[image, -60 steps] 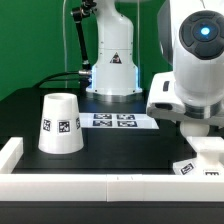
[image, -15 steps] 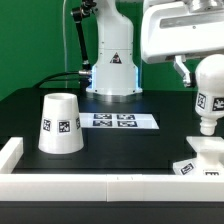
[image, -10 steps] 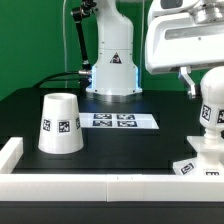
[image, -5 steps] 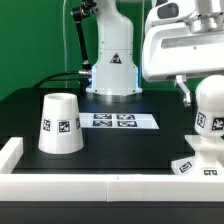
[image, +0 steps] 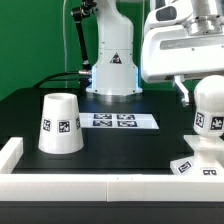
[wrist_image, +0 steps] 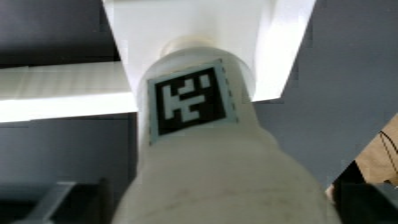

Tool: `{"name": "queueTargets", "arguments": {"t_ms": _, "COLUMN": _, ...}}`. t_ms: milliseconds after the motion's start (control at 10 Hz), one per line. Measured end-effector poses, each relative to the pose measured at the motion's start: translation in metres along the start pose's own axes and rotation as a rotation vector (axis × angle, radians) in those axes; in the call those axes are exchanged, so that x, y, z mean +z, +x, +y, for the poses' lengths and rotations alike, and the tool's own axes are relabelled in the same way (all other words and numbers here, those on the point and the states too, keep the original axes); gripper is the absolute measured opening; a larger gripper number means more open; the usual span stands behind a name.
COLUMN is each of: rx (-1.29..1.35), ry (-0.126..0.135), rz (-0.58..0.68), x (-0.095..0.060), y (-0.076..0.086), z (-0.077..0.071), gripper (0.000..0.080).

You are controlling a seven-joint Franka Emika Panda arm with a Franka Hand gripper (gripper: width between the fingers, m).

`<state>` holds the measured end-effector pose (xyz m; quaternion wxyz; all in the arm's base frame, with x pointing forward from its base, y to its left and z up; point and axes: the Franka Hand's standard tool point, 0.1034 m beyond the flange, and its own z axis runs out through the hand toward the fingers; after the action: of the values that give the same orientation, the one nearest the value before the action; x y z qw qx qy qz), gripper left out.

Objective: Assemble lamp

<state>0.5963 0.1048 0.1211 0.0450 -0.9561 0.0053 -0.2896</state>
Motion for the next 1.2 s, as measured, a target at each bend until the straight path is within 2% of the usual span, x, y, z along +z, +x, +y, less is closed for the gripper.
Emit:
{"name": "queueTargets", "arguments": {"t_ms": 100, "rx": 0.000, "ry": 0.000, "rz": 0.000, "x": 0.000, "y": 0.000, "z": 0.000, "gripper": 0.0677}}
{"name": "queueTargets", "arguments": {"t_ms": 400, "rx": 0.000, "ry": 0.000, "rz": 0.000, "x": 0.000, "y": 0.000, "z": 0.000, "gripper": 0.0698}}
{"name": "queueTargets", "arguments": {"t_ms": 900, "rx": -0.007, "ry": 0.011, "rz": -0.037, "x": -0.022, "y": 0.019, "z": -0.002, "gripper": 0.0698}}
{"name": "queueTargets", "arguments": {"t_ms": 1200, "rx": -0.010, "ry": 0.012, "rz": -0.091, "x": -0.018, "y": 0.012, "z": -0.002, "gripper": 0.0698}}
